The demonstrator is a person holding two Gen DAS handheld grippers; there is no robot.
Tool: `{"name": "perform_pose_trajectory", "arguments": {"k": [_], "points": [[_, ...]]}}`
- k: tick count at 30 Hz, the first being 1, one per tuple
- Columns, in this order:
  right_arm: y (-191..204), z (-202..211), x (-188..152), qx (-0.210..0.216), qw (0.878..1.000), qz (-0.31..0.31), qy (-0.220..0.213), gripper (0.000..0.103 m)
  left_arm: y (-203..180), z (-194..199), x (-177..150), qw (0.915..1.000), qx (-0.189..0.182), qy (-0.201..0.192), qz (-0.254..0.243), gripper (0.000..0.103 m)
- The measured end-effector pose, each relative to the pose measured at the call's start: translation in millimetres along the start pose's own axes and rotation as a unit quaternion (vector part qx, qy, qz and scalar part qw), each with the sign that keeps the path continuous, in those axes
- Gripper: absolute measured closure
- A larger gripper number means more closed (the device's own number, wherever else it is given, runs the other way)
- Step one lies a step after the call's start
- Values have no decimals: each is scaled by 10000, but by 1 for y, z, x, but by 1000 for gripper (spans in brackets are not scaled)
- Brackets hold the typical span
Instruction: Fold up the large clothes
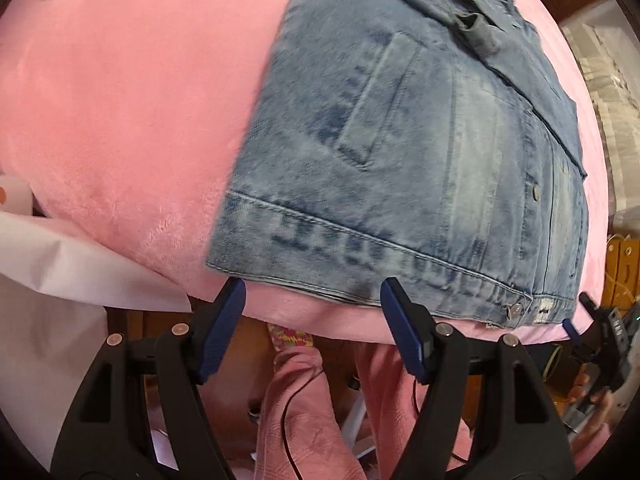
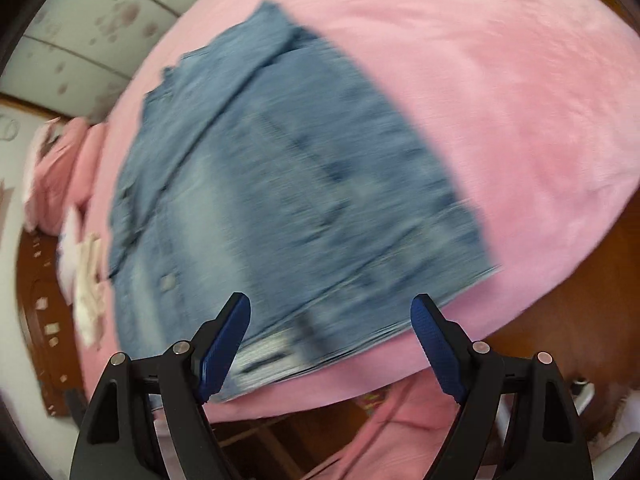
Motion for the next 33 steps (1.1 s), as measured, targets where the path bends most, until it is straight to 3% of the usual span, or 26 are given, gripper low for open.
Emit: {"name": "perform_pose_trajectory", "arguments": {"k": [2, 7, 11, 16, 23, 25, 27, 28, 29, 30, 33], "points": [[-19, 3, 8, -78, 10000, 2, -7, 19, 7, -5, 3, 9997, -188, 84, 118, 36], [-33, -2, 16, 57, 9995, 9, 298, 19, 30, -12, 16, 9993, -102, 87, 361, 36], [-36, 15, 17, 55, 9999, 126, 2, 19, 42, -16, 25, 9981, -348, 149, 488, 36], [-50, 33, 21, -361, 9984, -110, -426, 19, 41, -31, 34, 9966, -499, 428, 487, 34], [-65, -1, 32, 131, 9984, -485, 249, 19, 47, -43, 41, 9937, -762, 644, 516, 29], [-58, -10, 37, 145, 9983, -407, 381, 19, 41, -41, 42, 9931, -876, 668, 401, 44], [-53, -19, 39, 179, 9972, -475, 548, 20, 34, -33, 42, 9915, -1056, 675, 357, 68], [-49, -21, 39, 291, 9966, -519, 578, 20, 27, -26, 42, 9919, -1068, 626, 293, 70], [-44, -22, 40, 435, 9958, -534, 608, 25, 21, -22, 41, 9931, -1018, 537, 210, 76], [-36, -21, 41, 557, 9954, -496, 605, 37, 14, -15, 41, 9947, -950, 383, 102, 82], [-12, -15, 47, 679, 9966, -193, 418, 63, -3, 4, 42, 9963, -858, 62, 81, 89]]}}
Point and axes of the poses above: each gripper's, at about its wrist camera, not at the fingertips, and z roughly against the way its jaws point, y to its left, x to its top, the point moved 7 cm from there along -z, roughly the way its jaws point, and after that the axes turned 15 degrees about x, right-handed, at the moved point
